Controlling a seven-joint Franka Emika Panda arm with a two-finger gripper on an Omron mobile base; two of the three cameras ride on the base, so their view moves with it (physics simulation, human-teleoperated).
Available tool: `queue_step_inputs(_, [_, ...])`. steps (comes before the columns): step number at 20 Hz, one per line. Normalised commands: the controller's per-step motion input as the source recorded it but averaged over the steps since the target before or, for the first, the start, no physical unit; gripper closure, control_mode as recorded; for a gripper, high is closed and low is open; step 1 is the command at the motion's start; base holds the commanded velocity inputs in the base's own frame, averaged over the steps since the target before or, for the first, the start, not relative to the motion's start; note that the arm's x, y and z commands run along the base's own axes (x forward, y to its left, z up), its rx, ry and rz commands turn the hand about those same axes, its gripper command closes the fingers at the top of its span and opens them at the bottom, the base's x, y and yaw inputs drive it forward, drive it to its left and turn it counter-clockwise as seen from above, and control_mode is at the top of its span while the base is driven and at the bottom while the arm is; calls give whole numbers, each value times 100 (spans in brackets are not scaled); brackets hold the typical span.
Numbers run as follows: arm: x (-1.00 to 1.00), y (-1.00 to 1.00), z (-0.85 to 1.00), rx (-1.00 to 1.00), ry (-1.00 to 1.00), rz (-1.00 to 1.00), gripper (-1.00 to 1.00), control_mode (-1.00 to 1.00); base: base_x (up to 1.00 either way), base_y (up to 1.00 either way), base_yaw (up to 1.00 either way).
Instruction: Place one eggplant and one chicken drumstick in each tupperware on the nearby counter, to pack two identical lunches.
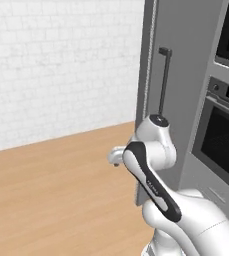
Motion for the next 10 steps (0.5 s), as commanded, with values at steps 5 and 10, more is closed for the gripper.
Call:
queue_step_inputs(5, [0,0,0,0,0,0,-100,100,96,86,13])
queue_step_inputs(10, [0,0,0,0,0,0,-100,100,100,98,0])
